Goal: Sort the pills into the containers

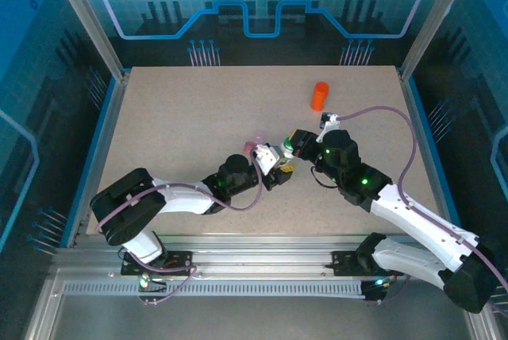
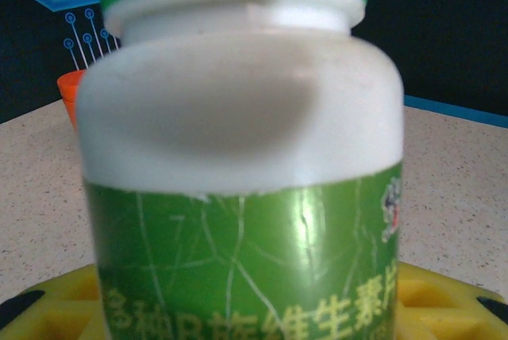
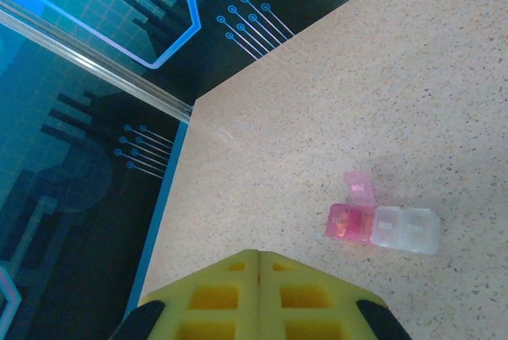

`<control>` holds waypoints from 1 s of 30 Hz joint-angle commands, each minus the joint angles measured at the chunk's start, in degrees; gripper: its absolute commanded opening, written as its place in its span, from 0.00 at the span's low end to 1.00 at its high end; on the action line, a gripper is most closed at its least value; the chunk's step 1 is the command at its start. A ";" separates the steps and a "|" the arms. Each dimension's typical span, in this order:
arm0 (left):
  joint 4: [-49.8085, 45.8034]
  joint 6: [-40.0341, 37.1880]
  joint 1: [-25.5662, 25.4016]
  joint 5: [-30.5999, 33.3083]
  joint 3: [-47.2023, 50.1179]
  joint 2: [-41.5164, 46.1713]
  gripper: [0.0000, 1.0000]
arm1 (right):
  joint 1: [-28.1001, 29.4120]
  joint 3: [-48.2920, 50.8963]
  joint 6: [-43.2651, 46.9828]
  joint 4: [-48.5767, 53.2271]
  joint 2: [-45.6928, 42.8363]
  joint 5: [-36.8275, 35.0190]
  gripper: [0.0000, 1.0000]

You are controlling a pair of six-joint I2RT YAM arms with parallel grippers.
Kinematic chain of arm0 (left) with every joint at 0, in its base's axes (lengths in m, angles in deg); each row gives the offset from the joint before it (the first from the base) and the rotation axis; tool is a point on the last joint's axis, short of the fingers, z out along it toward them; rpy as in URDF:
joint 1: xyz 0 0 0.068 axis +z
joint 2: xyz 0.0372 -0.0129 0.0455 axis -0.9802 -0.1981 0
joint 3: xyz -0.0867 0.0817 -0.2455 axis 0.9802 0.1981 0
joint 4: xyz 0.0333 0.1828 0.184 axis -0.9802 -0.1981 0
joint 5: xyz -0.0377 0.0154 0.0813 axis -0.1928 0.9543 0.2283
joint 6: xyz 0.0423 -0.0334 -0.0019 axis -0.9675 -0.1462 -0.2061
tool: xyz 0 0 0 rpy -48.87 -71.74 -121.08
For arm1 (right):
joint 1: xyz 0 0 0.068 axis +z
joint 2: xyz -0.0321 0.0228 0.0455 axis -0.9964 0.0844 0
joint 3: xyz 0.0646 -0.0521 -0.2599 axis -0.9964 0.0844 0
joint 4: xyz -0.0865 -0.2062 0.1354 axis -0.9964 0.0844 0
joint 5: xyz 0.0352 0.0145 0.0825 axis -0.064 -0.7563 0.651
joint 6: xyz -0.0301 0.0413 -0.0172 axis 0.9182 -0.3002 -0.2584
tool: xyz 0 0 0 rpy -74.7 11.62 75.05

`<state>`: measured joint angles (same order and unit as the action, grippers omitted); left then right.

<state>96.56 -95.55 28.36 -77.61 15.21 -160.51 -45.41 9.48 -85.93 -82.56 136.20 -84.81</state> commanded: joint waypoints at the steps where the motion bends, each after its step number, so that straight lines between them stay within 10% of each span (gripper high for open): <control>1: 5.42 -1.68 -0.97 -1.76 0.56 0.53 0.00 | 1.03 -1.18 1.67 3.95 -0.92 -0.30 0.30; 7: 4.32 -2.81 -0.95 1.36 0.49 1.04 0.00 | 1.02 -8.95 5.14 17.40 0.94 2.64 0.56; 18: 3.81 -2.72 -1.01 3.26 0.30 1.65 0.00 | 1.66 -8.12 3.56 17.55 2.15 5.40 0.60; 30: 5.55 -2.06 -1.19 -2.14 1.11 1.83 0.00 | 1.90 -7.18 3.79 14.56 2.31 2.14 0.29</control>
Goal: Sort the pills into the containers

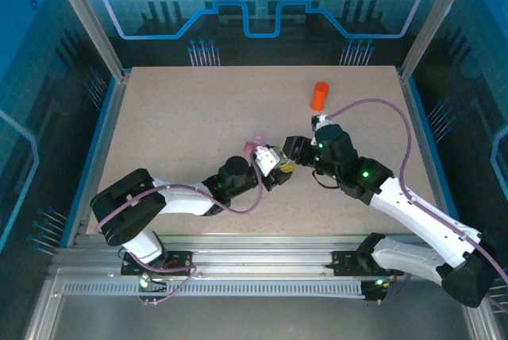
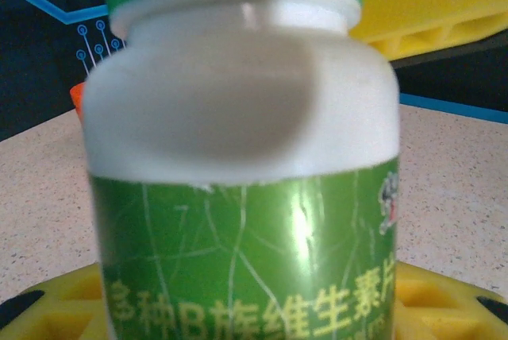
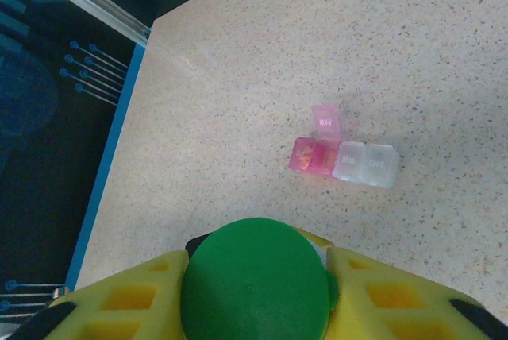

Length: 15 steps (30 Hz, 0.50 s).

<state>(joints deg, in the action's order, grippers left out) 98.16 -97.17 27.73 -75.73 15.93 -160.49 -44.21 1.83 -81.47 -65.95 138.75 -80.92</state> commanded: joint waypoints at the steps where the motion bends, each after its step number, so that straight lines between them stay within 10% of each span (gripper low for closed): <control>1: 4.08 -0.45 -0.61 -4.64 0.37 1.74 0.00 | 0.69 1.01 -1.00 -2.79 -0.48 -2.04 0.22; 5: 4.95 -0.42 -0.96 -6.53 0.37 1.35 0.00 | 0.76 4.52 -2.45 -7.53 -1.73 -3.16 0.00; 15: 1.78 1.57 -2.39 -9.93 -0.68 -0.38 0.00 | 3.15 10.57 10.52 -18.55 -5.93 -17.43 0.00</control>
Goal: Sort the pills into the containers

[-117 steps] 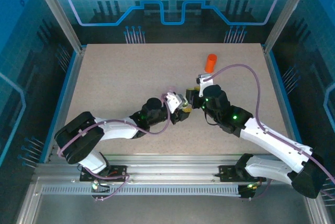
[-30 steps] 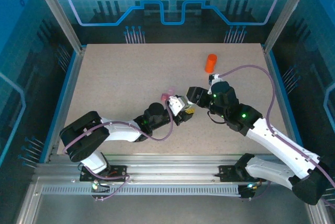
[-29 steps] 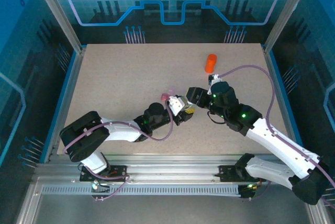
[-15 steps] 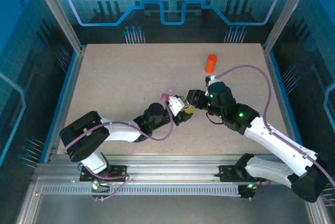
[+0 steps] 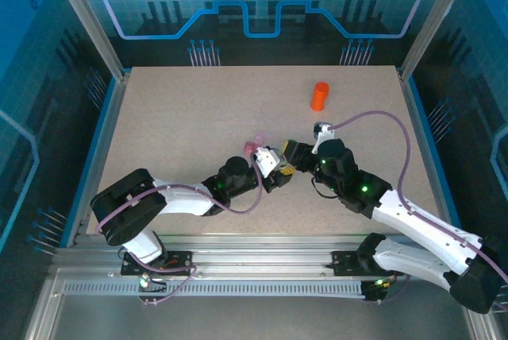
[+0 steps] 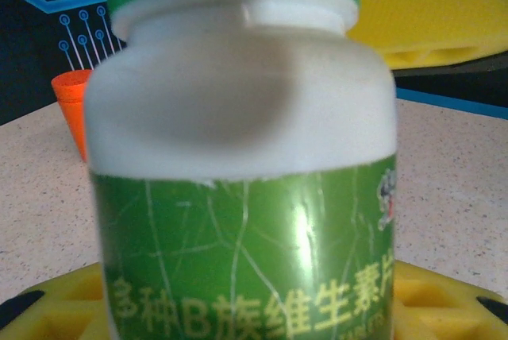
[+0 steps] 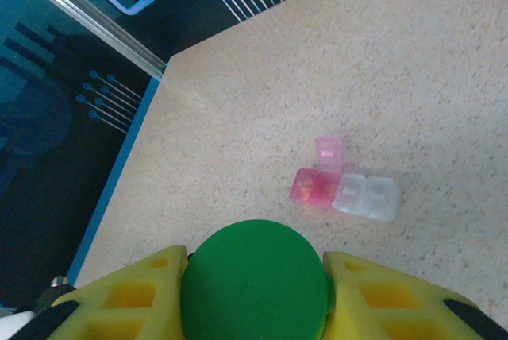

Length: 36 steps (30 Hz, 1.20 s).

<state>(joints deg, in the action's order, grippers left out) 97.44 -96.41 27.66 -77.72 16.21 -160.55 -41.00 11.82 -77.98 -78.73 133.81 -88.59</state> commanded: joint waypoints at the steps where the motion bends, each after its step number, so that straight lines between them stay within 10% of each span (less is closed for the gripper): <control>1: 1.88 0.97 -2.40 -8.01 -0.97 -0.47 0.00 | 0.01 0.56 8.51 -5.74 -1.33 -11.20 0.00; 16: -7.61 -1.73 -2.54 -6.61 -1.40 -0.63 0.00 | -0.28 -7.82 25.04 7.96 -2.41 -22.44 0.00; 26: -8.90 -3.21 -2.52 -5.53 -1.94 0.49 0.00 | -2.62 -14.85 27.95 16.43 0.10 -15.05 0.00; 29: -6.39 -3.04 -2.52 -3.50 -1.45 0.32 0.00 | -4.20 -17.07 22.73 20.42 -0.07 -10.36 0.36; 36: -2.14 -3.52 -2.36 2.56 -2.53 -0.09 0.00 | -10.75 -14.36 7.97 23.44 -2.33 8.53 0.51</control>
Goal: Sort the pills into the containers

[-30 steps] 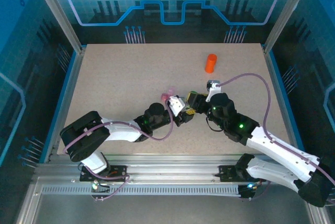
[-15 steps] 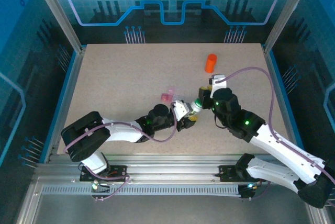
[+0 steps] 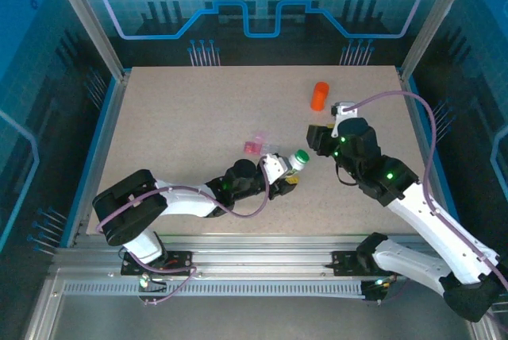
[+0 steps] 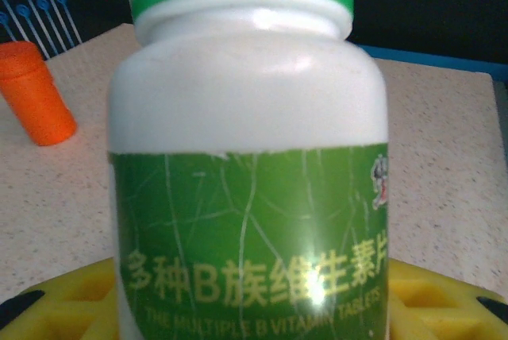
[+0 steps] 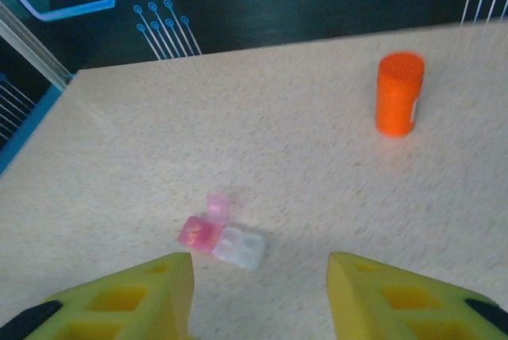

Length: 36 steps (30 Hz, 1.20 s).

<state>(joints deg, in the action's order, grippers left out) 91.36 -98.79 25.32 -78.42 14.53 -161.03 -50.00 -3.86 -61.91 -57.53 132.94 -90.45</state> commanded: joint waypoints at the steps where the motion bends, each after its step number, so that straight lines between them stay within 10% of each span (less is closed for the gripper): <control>1: 3.69 -0.87 -0.05 3.78 -1.32 0.33 0.00 | -1.93 2.21 -9.46 1.83 -1.65 11.97 0.52; 13: 5.81 2.55 0.05 8.65 -3.68 -0.96 0.00 | -1.87 13.81 -22.69 -11.89 -2.54 18.05 0.63; 30: 7.85 4.05 -0.01 8.32 -4.28 -2.08 0.00 | -1.51 16.49 -25.72 -21.61 -0.69 16.36 0.52; 36: 7.24 4.11 -0.01 7.91 -4.92 -2.81 0.00 | 0.11 15.46 -25.91 -21.54 -0.35 13.99 0.31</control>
<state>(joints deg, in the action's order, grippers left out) 95.49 -95.20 25.50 -69.94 11.82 -163.40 -51.25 11.97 -87.09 -77.36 132.46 -74.72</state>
